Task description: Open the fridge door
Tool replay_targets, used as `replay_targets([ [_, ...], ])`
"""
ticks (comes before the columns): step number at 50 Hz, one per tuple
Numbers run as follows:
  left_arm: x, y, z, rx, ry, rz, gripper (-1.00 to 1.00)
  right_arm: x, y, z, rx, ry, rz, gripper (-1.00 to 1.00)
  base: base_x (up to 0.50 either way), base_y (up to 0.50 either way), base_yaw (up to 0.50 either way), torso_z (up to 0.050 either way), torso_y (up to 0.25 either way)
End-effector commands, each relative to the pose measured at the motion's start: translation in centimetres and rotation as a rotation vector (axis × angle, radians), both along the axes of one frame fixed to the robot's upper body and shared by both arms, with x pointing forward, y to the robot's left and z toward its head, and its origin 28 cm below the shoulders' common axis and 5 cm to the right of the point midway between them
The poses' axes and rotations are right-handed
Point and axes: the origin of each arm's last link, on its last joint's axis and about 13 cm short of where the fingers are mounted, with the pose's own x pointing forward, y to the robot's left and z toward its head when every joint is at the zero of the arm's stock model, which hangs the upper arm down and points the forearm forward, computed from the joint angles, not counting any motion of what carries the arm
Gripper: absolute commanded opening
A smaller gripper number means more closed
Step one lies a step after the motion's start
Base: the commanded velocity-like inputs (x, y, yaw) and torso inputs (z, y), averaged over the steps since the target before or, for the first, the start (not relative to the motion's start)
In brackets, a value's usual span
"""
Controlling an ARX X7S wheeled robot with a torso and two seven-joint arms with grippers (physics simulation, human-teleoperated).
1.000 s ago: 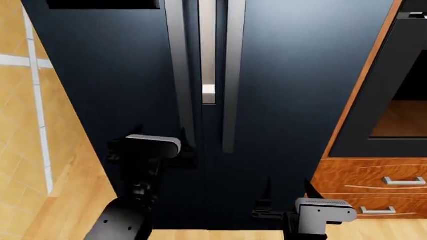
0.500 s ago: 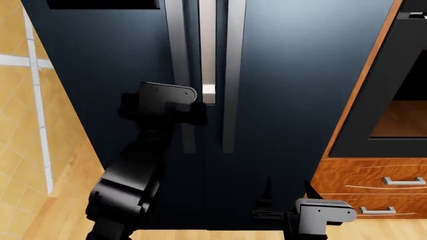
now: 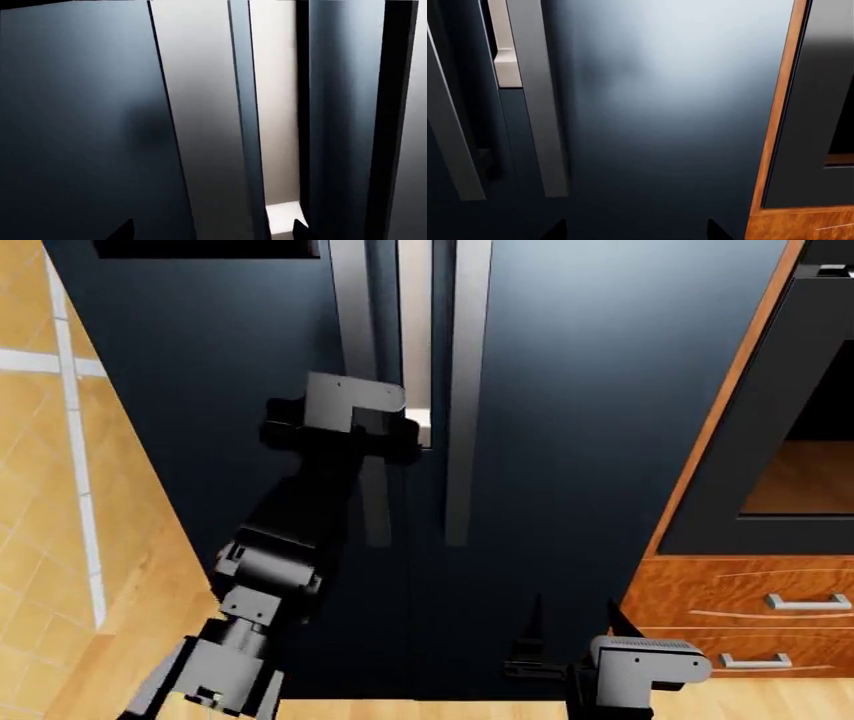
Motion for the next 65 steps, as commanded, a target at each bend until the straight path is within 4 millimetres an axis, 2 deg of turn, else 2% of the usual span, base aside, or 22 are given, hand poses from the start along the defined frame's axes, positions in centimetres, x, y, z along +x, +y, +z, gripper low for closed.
replay_targets([
  [1, 2.5, 0.3, 0.4, 0.019, 0.031, 0.016, 1.0, 0.0, 0.0, 0.0, 0.005, 0.003, 0.002, 1.0, 0.0, 0.0, 0.0, 0.0, 0.0],
  [17, 2.9, 1.0, -0.3, 0.019, 0.079, 0.092, 1.0, 0.1, -0.1, 0.0, 0.018, 0.006, 0.001, 1.0, 0.0, 0.0, 0.0, 0.0, 0.0],
  [18, 2.9, 0.9, -0.3, 0.022, 0.075, 0.097, -1.0, 0.1, -0.1, 0.0, 0.019, 0.006, 0.0, 1.0, 0.0, 0.0, 0.0, 0.0, 0.0],
  [23, 3.0, 0.8, -0.1, 0.021, 0.068, 0.118, -1.0, 0.1, -0.1, 0.0, 0.02, 0.005, 0.004, 1.0, 0.0, 0.0, 0.0, 0.0, 0.0],
  [34, 2.1, 0.2, -1.2, -0.032, 0.05, 0.075, -1.0, 0.1, 0.0, -0.1, 0.018, 0.006, 0.003, 1.0, 0.01, 0.0, 0.0, 0.0, 0.0],
  [51, -6.1, 0.5, -1.8, -0.023, 0.036, -0.011, -1.0, 0.1, 0.0, 0.0, 0.019, 0.005, 0.006, 1.0, 0.0, 0.0, 0.0, 0.0, 0.002],
  [56, -8.5, 1.4, -1.5, -0.034, 0.017, 0.003, -1.0, 0.1, 0.0, 0.0, 0.018, 0.006, 0.008, 1.0, 0.0, 0.0, 0.0, 0.0, 0.002],
  [60, -11.0, 2.4, -1.9, -0.03, -0.004, 0.013, -1.0, 0.1, 0.1, 0.0, 0.02, 0.008, 0.011, 1.0, 0.0, 0.0, 0.0, 0.0, 0.003],
  [62, -12.1, 2.9, -1.9, -0.072, -0.015, 0.017, -1.0, 0.1, 0.1, 0.0, 0.019, 0.008, 0.01, 1.0, 0.0, 0.0, 0.0, 0.0, 0.0],
  [65, -13.2, 3.9, -2.6, -0.035, -0.019, 0.052, -1.0, 0.2, 0.1, 0.0, 0.016, 0.008, 0.01, 1.0, 0.0, 0.0, 0.0, 0.0, 0.0],
])
